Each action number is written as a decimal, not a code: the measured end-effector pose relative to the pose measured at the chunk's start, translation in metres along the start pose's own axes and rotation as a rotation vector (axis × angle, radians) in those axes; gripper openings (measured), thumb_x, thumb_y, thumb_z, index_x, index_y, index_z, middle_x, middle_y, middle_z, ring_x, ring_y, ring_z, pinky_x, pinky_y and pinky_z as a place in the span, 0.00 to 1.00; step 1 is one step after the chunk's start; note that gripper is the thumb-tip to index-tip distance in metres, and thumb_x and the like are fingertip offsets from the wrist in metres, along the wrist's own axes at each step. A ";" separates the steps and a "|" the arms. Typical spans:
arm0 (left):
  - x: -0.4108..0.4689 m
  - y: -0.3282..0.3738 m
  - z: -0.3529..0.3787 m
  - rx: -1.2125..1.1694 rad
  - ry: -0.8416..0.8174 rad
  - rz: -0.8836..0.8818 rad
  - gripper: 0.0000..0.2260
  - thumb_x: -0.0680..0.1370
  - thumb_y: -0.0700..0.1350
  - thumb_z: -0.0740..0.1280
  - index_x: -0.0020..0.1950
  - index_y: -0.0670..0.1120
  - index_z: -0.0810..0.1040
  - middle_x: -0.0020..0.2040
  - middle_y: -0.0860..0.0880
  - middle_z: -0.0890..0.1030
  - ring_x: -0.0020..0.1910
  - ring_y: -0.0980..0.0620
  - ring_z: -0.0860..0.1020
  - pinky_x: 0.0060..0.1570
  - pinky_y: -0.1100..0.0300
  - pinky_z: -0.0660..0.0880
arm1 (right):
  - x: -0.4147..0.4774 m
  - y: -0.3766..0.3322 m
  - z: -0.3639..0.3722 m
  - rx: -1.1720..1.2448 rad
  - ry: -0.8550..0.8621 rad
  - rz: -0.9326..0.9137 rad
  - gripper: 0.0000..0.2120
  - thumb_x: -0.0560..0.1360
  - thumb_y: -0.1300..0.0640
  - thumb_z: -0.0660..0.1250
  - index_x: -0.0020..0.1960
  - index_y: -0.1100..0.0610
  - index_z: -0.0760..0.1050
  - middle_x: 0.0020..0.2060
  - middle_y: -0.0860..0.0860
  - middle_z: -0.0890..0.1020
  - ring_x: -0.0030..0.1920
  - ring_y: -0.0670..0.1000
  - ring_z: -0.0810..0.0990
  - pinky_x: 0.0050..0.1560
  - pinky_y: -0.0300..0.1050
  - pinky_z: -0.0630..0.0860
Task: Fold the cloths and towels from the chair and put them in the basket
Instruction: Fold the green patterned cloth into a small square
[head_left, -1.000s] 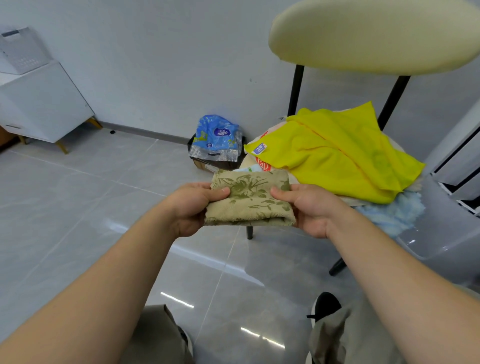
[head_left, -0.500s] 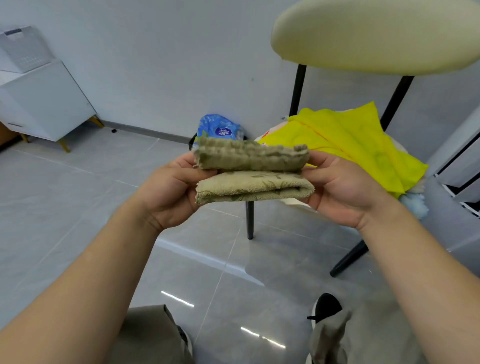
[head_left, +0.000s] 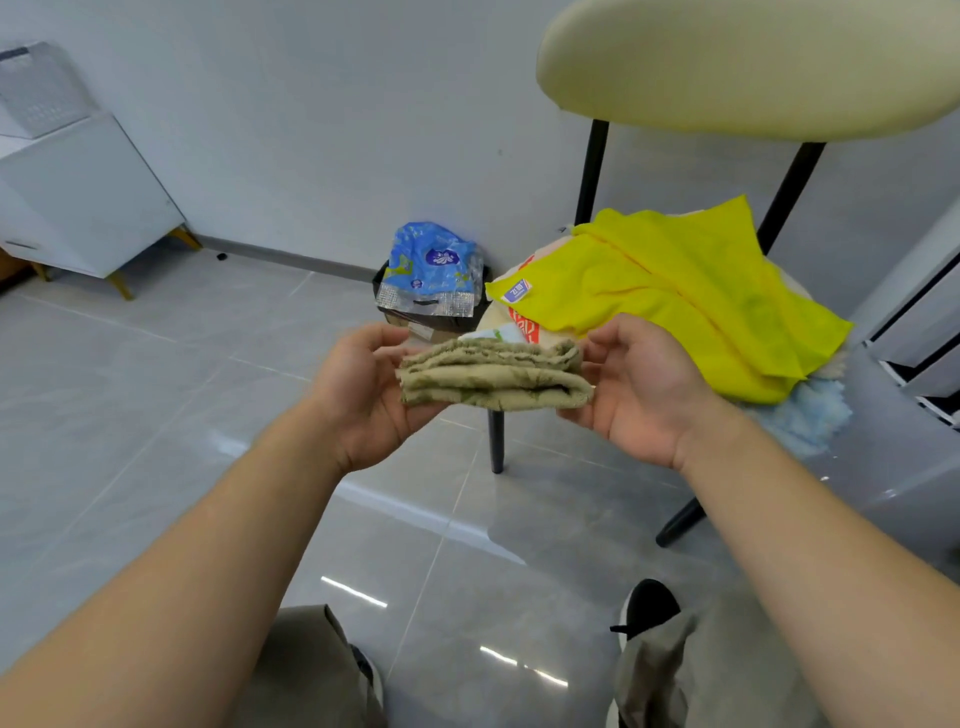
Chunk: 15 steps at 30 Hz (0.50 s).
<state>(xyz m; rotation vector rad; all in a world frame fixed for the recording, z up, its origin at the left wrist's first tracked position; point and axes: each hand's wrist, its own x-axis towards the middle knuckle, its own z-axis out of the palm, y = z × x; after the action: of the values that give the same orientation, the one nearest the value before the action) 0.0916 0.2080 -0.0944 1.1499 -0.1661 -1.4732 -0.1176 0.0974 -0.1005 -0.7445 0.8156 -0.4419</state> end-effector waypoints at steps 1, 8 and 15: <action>0.004 -0.004 -0.003 0.072 0.050 -0.023 0.16 0.79 0.50 0.62 0.50 0.37 0.79 0.42 0.41 0.82 0.37 0.46 0.82 0.36 0.56 0.83 | 0.001 0.002 0.000 -0.071 0.026 0.014 0.14 0.79 0.51 0.61 0.40 0.59 0.77 0.33 0.54 0.79 0.30 0.51 0.78 0.32 0.42 0.78; 0.030 -0.040 -0.022 0.317 0.128 -0.225 0.07 0.80 0.42 0.65 0.46 0.45 0.81 0.37 0.49 0.83 0.36 0.55 0.78 0.38 0.63 0.77 | 0.028 0.042 -0.010 -0.324 0.135 0.066 0.07 0.75 0.63 0.73 0.48 0.56 0.75 0.38 0.56 0.81 0.35 0.50 0.79 0.31 0.42 0.77; 0.086 -0.086 -0.085 0.201 0.232 -0.406 0.05 0.80 0.41 0.67 0.52 0.41 0.80 0.41 0.46 0.84 0.34 0.54 0.82 0.34 0.64 0.80 | 0.093 0.113 -0.034 -0.060 0.202 0.385 0.12 0.76 0.71 0.68 0.59 0.69 0.77 0.51 0.62 0.85 0.50 0.58 0.85 0.50 0.50 0.83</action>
<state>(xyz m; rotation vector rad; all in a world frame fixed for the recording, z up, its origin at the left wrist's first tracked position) 0.1097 0.2044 -0.2411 1.5759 0.0886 -1.6859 -0.0786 0.1012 -0.2451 -0.5857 1.1397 -0.1475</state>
